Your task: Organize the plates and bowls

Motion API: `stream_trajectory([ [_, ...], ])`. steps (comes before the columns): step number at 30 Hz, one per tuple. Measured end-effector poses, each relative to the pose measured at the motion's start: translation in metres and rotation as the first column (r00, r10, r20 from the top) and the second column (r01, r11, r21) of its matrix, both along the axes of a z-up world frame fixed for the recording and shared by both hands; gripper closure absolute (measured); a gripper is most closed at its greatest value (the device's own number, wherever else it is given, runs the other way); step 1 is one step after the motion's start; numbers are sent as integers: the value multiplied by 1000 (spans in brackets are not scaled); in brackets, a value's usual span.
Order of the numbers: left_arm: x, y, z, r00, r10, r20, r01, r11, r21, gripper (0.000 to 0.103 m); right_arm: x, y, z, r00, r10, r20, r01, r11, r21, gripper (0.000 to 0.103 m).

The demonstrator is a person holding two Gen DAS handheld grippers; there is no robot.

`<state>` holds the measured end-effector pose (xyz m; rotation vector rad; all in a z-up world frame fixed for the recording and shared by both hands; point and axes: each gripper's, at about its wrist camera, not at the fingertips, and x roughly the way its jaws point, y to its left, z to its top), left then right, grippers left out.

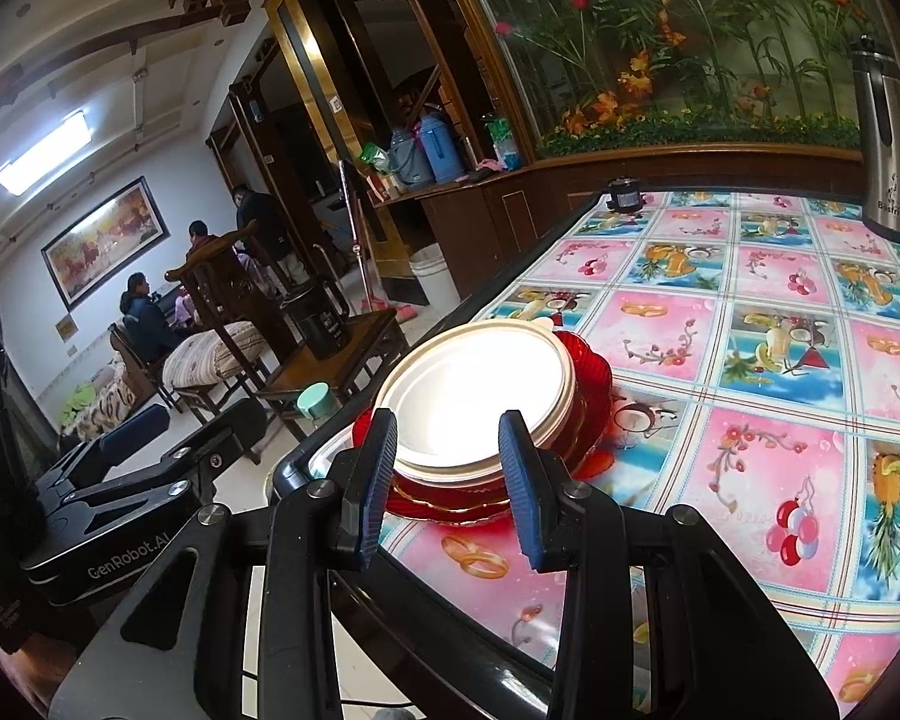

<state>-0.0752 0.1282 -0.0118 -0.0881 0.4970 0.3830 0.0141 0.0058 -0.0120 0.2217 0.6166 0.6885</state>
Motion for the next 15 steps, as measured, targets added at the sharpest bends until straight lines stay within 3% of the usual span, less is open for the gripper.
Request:
stream_trajectory([
  [15,0,5,-2,1000,-2,3,2,999,-37,0,-1,9,-2,1000,23,5,-23,1000,-15,68],
])
